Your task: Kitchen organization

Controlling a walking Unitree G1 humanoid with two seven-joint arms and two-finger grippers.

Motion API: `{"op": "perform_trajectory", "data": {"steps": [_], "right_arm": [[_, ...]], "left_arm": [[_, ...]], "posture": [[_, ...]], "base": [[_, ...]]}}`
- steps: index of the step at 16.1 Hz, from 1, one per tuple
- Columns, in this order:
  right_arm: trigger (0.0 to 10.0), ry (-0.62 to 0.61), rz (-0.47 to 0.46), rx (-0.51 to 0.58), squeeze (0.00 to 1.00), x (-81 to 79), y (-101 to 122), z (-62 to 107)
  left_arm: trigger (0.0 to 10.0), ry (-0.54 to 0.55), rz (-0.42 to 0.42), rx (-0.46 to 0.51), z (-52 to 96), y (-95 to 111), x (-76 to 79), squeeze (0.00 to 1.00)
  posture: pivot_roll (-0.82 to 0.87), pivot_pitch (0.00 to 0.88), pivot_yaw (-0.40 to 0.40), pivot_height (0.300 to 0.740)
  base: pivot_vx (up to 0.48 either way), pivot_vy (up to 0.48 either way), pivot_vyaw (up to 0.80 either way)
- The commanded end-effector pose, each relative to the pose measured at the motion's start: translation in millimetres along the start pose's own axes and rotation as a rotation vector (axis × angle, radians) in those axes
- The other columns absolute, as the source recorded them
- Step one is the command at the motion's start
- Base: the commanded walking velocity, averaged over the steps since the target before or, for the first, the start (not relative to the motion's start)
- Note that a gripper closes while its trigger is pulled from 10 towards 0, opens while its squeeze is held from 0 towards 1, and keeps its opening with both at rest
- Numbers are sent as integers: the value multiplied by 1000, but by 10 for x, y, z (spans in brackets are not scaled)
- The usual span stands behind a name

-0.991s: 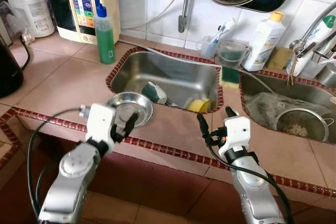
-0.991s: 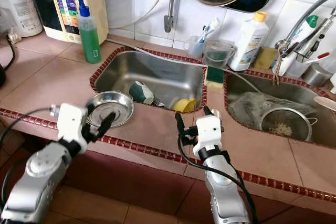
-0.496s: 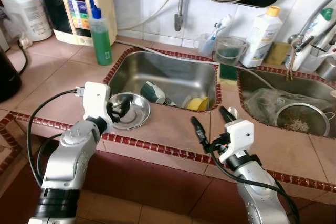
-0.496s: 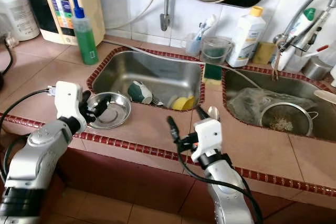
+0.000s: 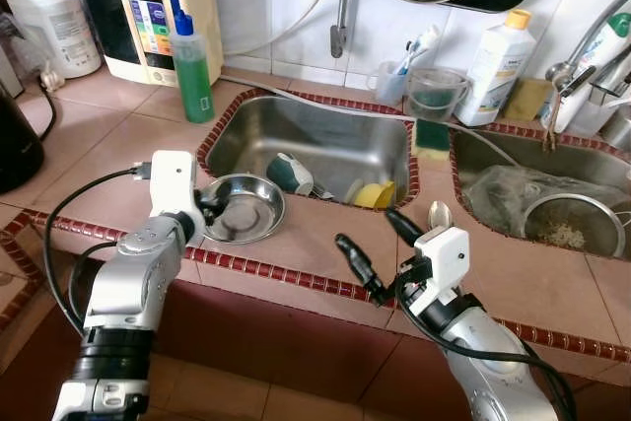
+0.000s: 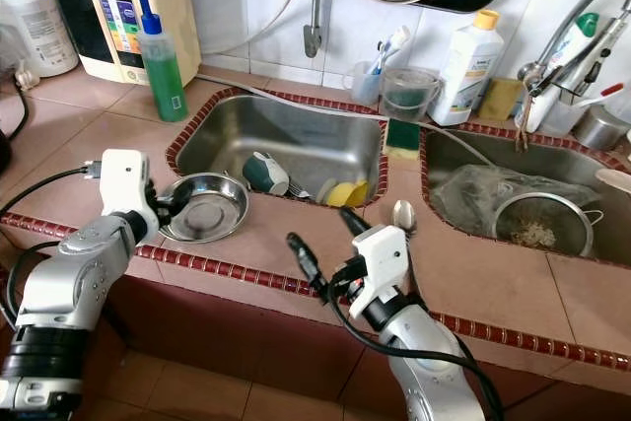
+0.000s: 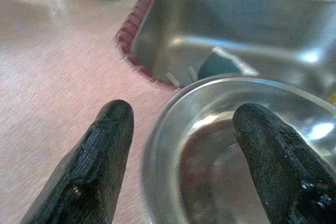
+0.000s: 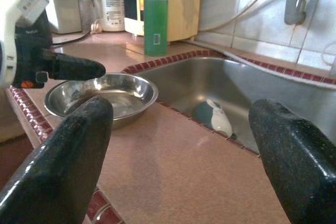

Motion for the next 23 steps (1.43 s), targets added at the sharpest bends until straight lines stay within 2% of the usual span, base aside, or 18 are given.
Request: {"op": "perform_trajectory", "data": {"steps": [1, 5, 12, 13, 14, 15, 16, 18, 23], "right_arm": [[10000, 21, 4, -2, 0, -41, 42, 2], [10000, 39, -16, -17, 0, -85, 47, -2], [10000, 53, -20, -36, 0, -116, 31, -18], [10000, 53, -19, -39, 0, -119, 24, -22], [10000, 54, -17, -40, 0, -123, 25, -26], [10000, 54, -17, -40, 0, -123, 25, -27], [10000, 54, -13, -41, 0, -127, 21, -36], [10000, 52, -11, -42, 0, -132, 15, -45], [10000, 51, -4, -44, 0, -150, 2, -50]], "left_arm": [[10000, 8, -13, -11, -20, 18, -8, 0], [10000, 63, -28, -84, -51, -98, -80, 0], [10000, 60, -64, -173, -74, -279, -89, 0], [10000, 41, -47, -167, -71, -284, -62, 0], [4941, 32, -66, -152, -67, -269, -47, 0], [4941, 27, -71, -138, -65, -254, -38, 0], [0, -31, -37, -137, -50, -270, 18, 0], [0, -157, 40, -144, 2, -296, 145, 0], [0, -215, 64, -228, 62, -420, 120, 0]], "posture": [[-77, 0, -20, 740], [-79, 0, -19, 740], [-77, 0, -20, 740], [-78, 0, -18, 740], [-77, 0, -16, 740], [-77, 0, -16, 740], [-75, 0, -13, 740], [-73, 0, -10, 740], [-68, 0, 0, 740]], "base": [[0, 0, 0], [0, 0, 0], [0, 0, 0], [0, 0, 0], [0, 0, 0], [0, 0, 0], [0, 0, 0], [0, 0, 0], [0, 0, 0]]}}
Point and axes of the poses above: a point about 5 cm out from each wrist's last joint towards the gripper, its own z axis pointing back from the gripper into the wrist, its own y axis along the axis of the wrist's last joint, x = y × z, the point moved 6 cm from there along -z, pointing out of the wrist towards the gripper, and after that the axes turned 2 degrees about -z, right-handed, at the moved point
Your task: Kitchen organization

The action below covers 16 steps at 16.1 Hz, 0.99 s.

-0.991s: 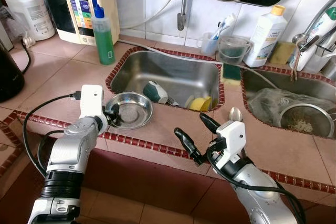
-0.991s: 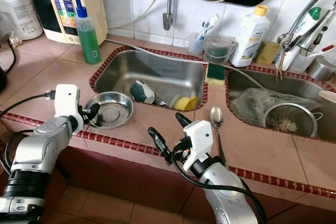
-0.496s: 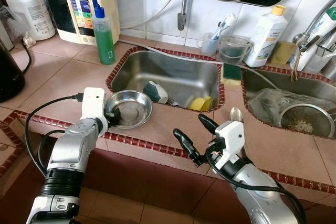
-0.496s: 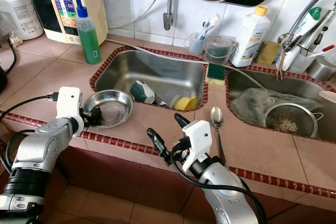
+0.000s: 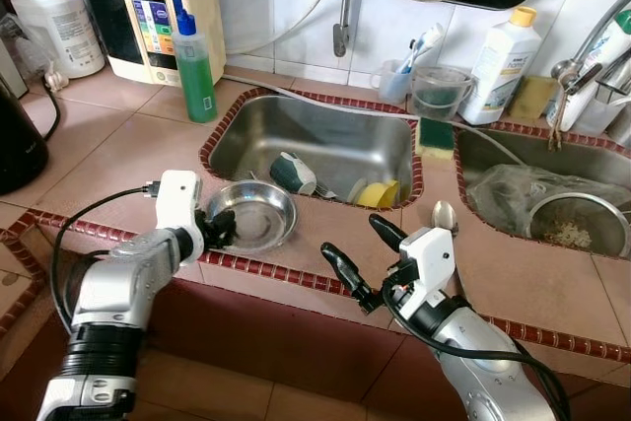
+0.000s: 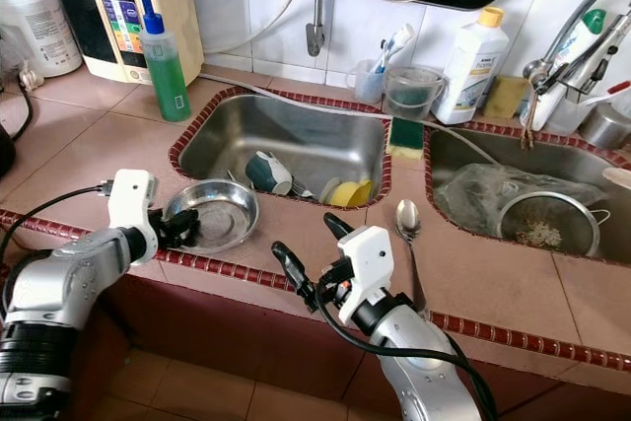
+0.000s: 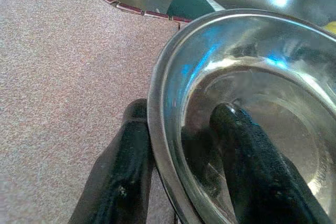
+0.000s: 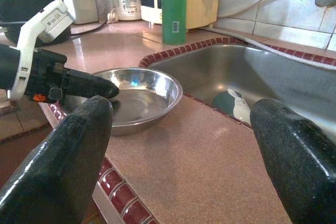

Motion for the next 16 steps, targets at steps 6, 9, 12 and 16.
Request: {"op": "perform_trajectory", "data": {"steps": [6, 9, 12, 16], "right_arm": [[10000, 5, 27, 17, 0, -12, 62, -29], [10000, 4, 34, 17, 0, 7, 62, -52], [10000, 9, 34, 21, 0, -13, 68, -84], [10000, 9, 34, 27, 0, 0, 86, -111]], "left_arm": [[0, -79, 4, -58, 21, -103, 83, 0], [0, -79, -2, -58, 34, -104, 70, 0], [0, -80, 4, -51, 46, -92, 69, 0], [0, -108, 101, -27, 63, -48, 122, 0]], "posture": [[-70, 0, 6, 740], [-63, 0, 1, 740], [-58, 0, -3, 740], [-54, 0, -9, 740]], "base": [[0, 0, 0], [0, 0, 0], [0, 0, 0], [0, 0, 0]]}}
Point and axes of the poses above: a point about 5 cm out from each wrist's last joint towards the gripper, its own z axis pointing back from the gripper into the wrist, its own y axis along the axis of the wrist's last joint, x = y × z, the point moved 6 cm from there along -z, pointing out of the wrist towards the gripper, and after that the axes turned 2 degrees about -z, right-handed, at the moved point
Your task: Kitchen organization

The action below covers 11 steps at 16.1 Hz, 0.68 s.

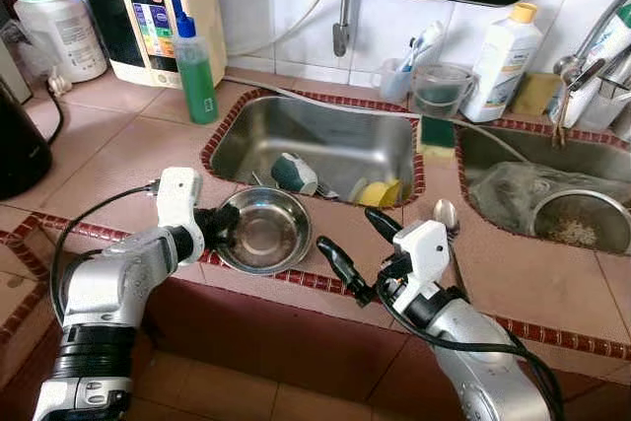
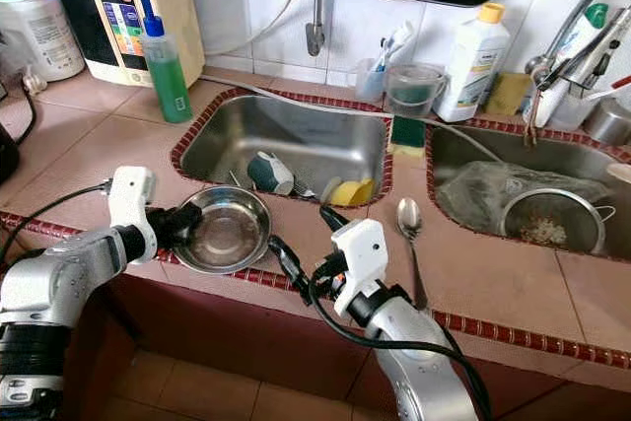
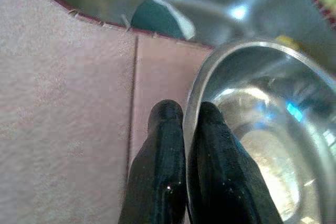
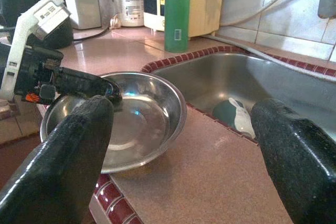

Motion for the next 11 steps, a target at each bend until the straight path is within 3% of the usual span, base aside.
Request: {"op": "perform_trajectory", "data": {"steps": [1, 6, 9, 11], "right_arm": [[10000, -4, 1, 9, 0, 11, 23, -21], [10000, -40, -39, 41, 0, 83, 88, -64], [10000, -87, -79, 86, 0, 180, 180, -99], [10000, -100, -73, 97, 0, 219, 212, -121]], "left_arm": [[0, 21, 18, -47, -1, -123, -27, 0], [0, -89, 221, 128, 26, 207, 176, 0], [0, -109, 301, 204, 52, 357, 212, 0], [0, -99, 299, 259, 73, 450, 212, 0]], "posture": [[-54, 0, -9, 740], [-51, 0, -18, 740], [-45, 0, -26, 740], [-45, 0, -29, 740]], "base": [[0, 0, 0], [0, 0, 0], [0, 0, 0], [0, 0, 0]]}}
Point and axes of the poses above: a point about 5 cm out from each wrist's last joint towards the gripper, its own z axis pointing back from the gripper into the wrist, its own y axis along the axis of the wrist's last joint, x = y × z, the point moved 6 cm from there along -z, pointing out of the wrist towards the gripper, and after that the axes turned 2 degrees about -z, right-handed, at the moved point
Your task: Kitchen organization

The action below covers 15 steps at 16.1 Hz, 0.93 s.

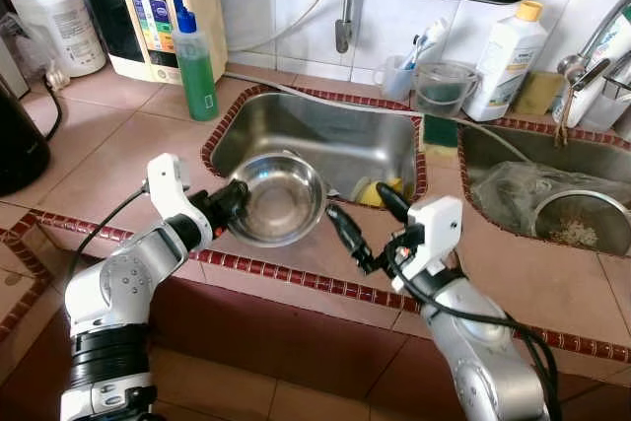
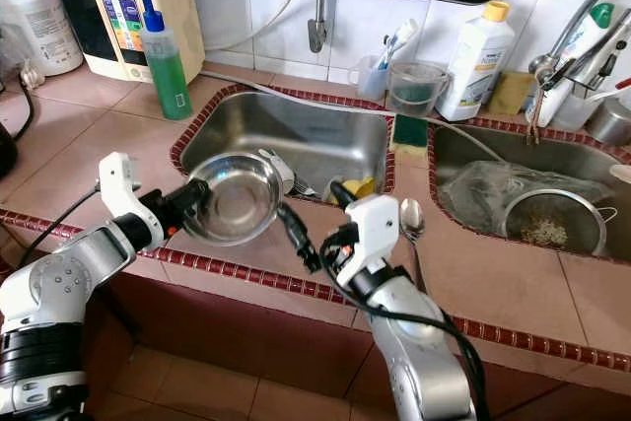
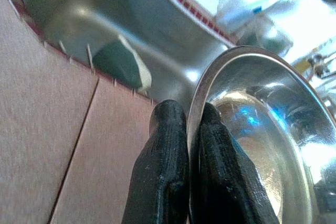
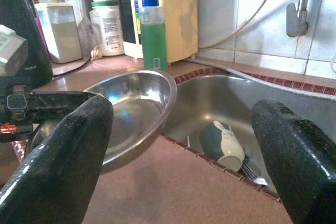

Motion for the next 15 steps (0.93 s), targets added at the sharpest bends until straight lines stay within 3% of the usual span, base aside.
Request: {"op": "perform_trajectory", "data": {"steps": [1, 3, 5, 8, 10, 11, 15], "right_arm": [[10000, -27, -3, 6, 0, 67, 14, -5], [10000, -46, -3, 31, 0, 111, 63, -33], [10000, -72, -10, 53, 0, 161, 97, -65], [10000, -71, -6, 59, 0, 155, 102, -91], [10000, -74, -9, 64, 0, 158, 101, -103], [10000, -87, -11, 73, 0, 177, 104, -107], [10000, -82, -3, 80, 0, 186, 118, -111]], "left_arm": [[0, -17, -27, 69, -3, 180, 93, 0], [10000, 26, -135, 153, -8, 287, 108, 0], [10000, 22, -220, 236, 15, 326, 203, 0], [10000, 43, -294, 284, 1, 295, 296, 0], [10000, -19, -325, 261, -27, 179, 423, 0], [10000, -68, -409, 275, -23, 92, 555, 0], [10000, -147, -472, 303, -17, 89, 721, 0]], "posture": [[-44, 0, -31, 740], [-40, 0, -34, 740], [-35, 0, -37, 740], [-29, 0, -42, 740], [-30, 0, -43, 740], [-28, 0, -49, 740], [-25, 0, -61, 740]], "base": [[0, 0, 0], [0, 0, 0], [0, 0, 0], [0, 0, 0], [0, 0, 0], [0, 0, 0], [0, 0, 0]]}}
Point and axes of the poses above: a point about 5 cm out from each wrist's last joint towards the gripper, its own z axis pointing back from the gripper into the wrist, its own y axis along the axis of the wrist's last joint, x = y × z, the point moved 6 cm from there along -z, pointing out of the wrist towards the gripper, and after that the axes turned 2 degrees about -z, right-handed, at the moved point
